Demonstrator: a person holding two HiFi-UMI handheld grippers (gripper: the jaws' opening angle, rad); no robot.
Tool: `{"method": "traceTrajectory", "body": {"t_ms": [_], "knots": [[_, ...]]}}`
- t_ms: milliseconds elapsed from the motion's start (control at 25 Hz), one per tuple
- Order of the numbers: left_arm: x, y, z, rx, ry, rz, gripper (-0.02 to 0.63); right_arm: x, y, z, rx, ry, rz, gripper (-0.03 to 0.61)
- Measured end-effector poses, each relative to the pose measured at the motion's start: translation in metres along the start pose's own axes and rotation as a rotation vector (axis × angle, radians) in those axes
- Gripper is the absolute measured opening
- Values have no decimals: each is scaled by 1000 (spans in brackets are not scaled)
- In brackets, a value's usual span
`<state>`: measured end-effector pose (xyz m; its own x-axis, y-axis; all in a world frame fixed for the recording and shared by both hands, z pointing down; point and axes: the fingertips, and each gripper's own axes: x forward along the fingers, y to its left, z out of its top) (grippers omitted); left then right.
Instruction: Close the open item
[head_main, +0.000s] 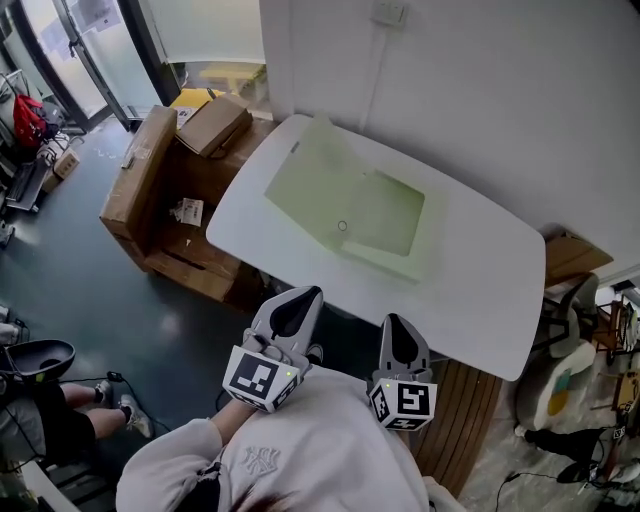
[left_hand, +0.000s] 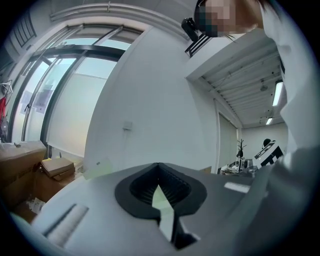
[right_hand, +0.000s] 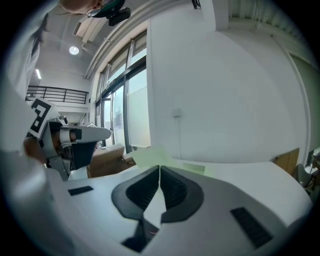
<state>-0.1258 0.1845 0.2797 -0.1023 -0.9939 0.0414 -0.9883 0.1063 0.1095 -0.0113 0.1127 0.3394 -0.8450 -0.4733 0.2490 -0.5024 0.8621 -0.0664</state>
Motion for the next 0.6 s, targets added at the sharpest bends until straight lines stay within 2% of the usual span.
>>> {"method": "traceTrajectory", "body": {"t_ms": [160,600], "knots": [[6,8,-4,-2,11,-13,9,8,-1,-1,9,6,-14,11],[31,18,-28,-56,82,21,9,25,-22,-11,35,54,-21,11]]}}
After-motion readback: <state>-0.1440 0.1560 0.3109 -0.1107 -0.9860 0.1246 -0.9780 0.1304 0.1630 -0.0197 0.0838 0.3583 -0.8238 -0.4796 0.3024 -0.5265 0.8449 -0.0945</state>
